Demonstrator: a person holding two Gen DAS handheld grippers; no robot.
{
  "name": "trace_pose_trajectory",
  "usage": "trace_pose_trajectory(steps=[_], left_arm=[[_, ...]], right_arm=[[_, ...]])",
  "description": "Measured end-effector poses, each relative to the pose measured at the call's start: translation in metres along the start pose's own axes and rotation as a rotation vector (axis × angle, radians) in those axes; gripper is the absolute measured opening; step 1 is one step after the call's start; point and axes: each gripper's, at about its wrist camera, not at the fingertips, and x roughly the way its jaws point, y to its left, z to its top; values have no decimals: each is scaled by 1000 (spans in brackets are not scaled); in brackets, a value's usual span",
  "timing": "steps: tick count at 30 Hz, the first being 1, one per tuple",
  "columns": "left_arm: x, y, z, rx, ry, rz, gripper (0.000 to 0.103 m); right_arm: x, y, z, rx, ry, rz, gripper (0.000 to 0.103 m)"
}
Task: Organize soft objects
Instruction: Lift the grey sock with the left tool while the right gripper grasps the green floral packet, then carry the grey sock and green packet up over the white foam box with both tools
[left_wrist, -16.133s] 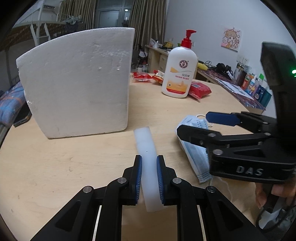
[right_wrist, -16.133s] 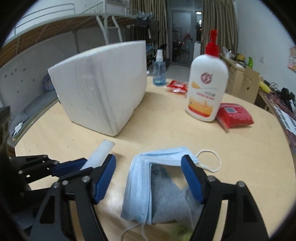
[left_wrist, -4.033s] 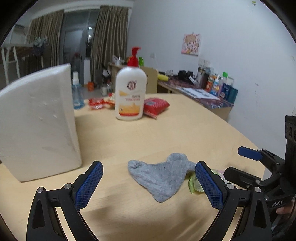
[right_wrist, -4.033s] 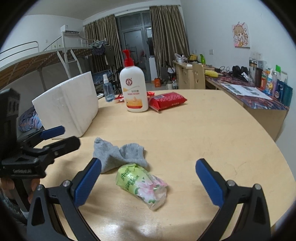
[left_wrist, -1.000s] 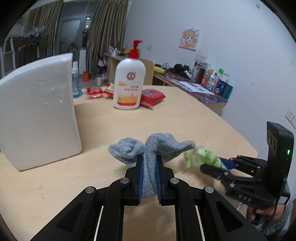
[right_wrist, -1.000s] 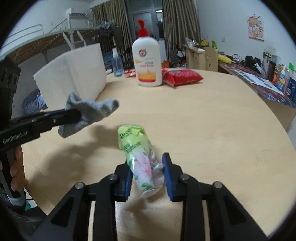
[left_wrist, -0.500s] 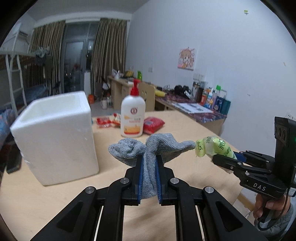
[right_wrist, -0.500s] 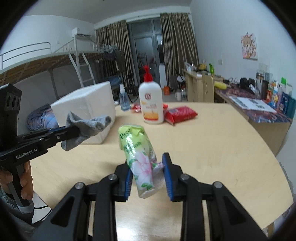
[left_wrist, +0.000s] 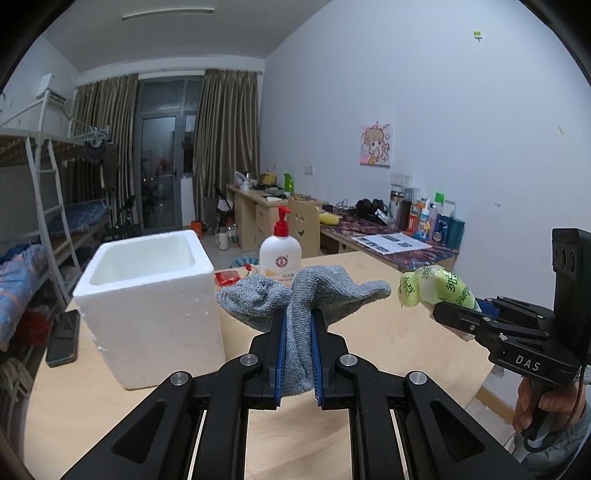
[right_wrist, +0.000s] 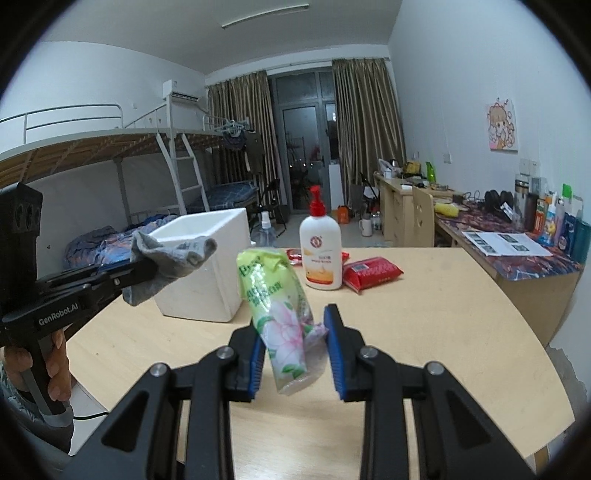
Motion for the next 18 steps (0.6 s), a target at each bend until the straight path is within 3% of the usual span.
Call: trace_pose_trajectory(steps=[11, 18], left_arm=[[-19, 9, 7, -8, -31, 62, 13], [-40, 27, 5, -24, -59, 166, 13]], right_arm=[[0, 12, 9, -17, -29, 40, 35], [18, 32, 18, -50, -36, 147, 35]])
